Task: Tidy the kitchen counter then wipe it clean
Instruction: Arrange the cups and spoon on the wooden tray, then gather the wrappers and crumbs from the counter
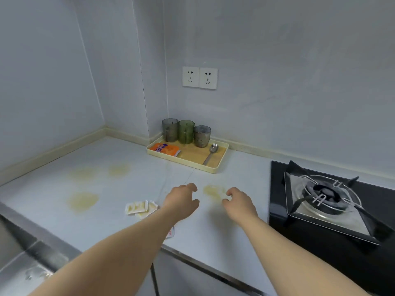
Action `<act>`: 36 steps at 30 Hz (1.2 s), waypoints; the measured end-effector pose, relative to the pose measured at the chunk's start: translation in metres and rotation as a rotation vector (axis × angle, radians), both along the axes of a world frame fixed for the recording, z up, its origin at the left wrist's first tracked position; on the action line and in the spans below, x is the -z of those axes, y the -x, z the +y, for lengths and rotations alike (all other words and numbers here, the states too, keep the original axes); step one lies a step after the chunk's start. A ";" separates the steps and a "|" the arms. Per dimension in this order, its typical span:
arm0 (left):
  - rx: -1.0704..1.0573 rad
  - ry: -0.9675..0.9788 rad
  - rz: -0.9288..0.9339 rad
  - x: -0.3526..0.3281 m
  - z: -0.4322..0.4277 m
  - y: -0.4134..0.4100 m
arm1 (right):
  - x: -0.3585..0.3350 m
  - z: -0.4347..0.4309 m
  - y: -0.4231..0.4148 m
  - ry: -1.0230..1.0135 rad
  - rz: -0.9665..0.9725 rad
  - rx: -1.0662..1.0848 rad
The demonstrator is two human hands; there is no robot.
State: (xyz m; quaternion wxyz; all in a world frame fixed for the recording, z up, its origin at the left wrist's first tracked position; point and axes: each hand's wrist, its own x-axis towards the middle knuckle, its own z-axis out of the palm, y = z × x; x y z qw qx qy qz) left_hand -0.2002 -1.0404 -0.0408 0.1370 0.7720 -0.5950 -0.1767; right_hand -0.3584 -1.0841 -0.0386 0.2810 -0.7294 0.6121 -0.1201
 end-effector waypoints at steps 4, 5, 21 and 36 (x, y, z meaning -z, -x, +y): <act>0.065 -0.031 0.024 -0.003 0.044 0.030 | 0.002 0.062 0.030 -0.021 -0.050 0.060; 0.082 -0.033 0.030 -0.005 0.052 0.039 | 0.003 0.073 0.038 -0.016 -0.050 0.074; 0.466 0.031 0.242 -0.034 0.133 0.315 | -0.005 0.207 0.296 0.000 -0.197 0.563; 0.664 -0.027 0.310 -0.017 0.189 0.591 | 0.006 0.299 0.575 0.011 -0.243 0.809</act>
